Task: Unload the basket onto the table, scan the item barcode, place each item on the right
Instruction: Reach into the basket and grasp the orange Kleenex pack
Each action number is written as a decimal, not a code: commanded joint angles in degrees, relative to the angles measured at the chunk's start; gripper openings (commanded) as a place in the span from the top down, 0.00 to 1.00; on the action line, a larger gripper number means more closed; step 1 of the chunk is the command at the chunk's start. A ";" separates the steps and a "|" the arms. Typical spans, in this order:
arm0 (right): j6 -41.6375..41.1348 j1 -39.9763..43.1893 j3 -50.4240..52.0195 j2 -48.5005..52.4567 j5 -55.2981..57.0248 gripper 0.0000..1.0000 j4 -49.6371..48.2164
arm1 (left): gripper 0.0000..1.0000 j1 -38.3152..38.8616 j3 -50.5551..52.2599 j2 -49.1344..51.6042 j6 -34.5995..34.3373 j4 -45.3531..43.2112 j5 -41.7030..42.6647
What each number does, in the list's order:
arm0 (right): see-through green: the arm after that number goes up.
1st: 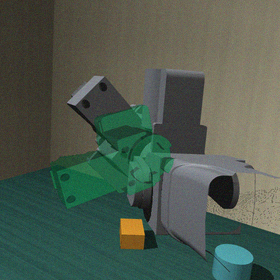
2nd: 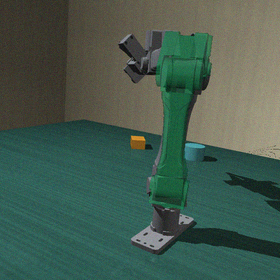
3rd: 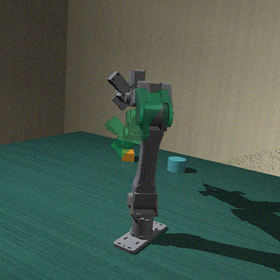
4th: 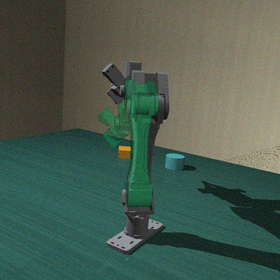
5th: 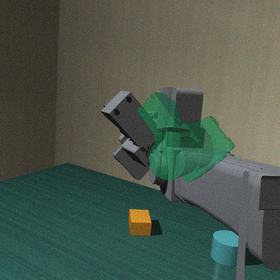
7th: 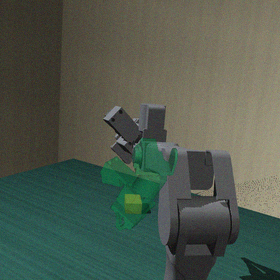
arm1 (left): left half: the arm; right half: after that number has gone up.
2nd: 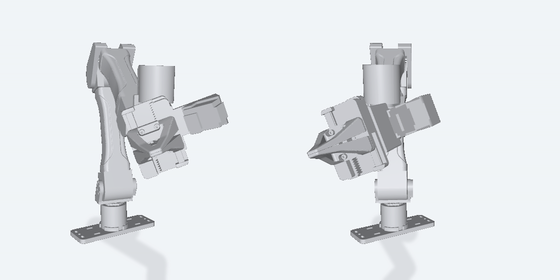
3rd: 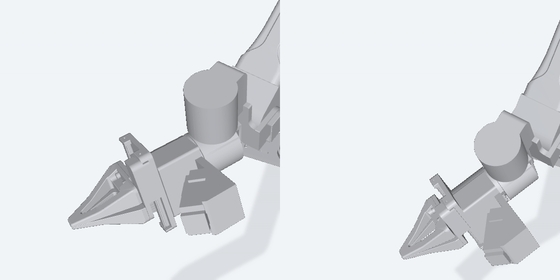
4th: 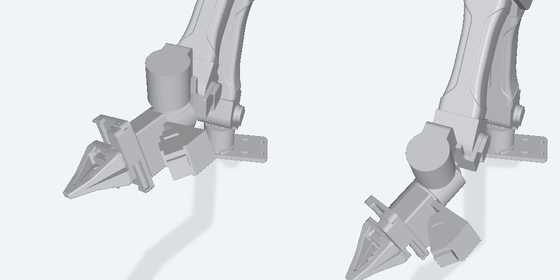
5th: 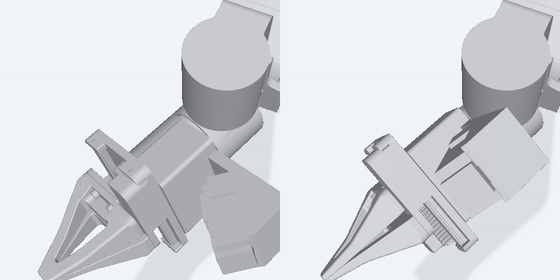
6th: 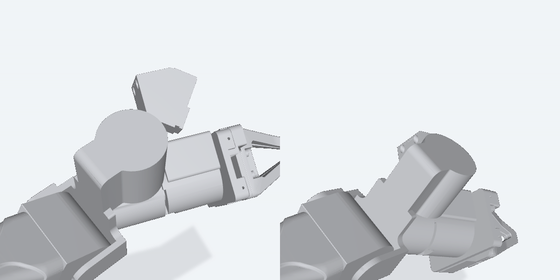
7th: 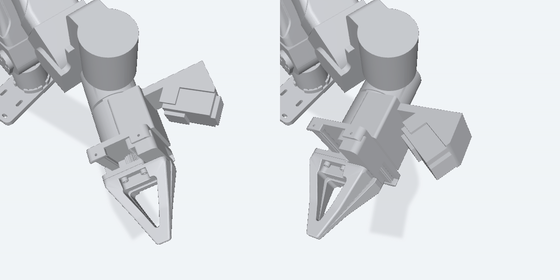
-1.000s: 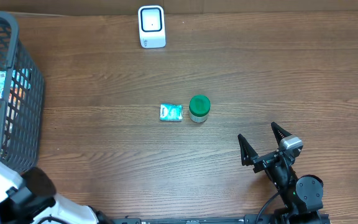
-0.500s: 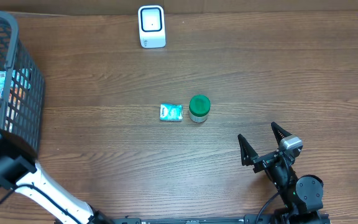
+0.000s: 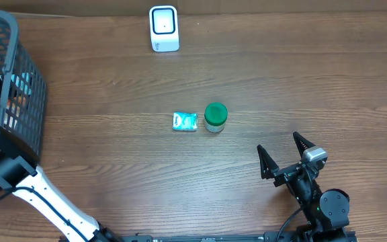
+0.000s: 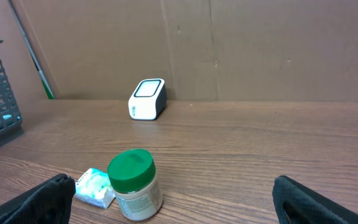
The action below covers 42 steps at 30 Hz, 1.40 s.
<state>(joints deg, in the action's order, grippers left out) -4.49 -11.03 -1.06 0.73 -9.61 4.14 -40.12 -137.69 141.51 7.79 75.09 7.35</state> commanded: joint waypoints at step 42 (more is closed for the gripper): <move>-0.35 -0.39 0.61 -0.57 0.59 0.00 -0.24 | 0.13 2.23 -15.41 -36.54 -16.48 21.73 6.43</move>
<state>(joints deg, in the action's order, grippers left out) -4.51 -11.03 -1.06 0.73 -9.58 4.12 -39.48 -155.33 108.51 -9.43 96.49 11.49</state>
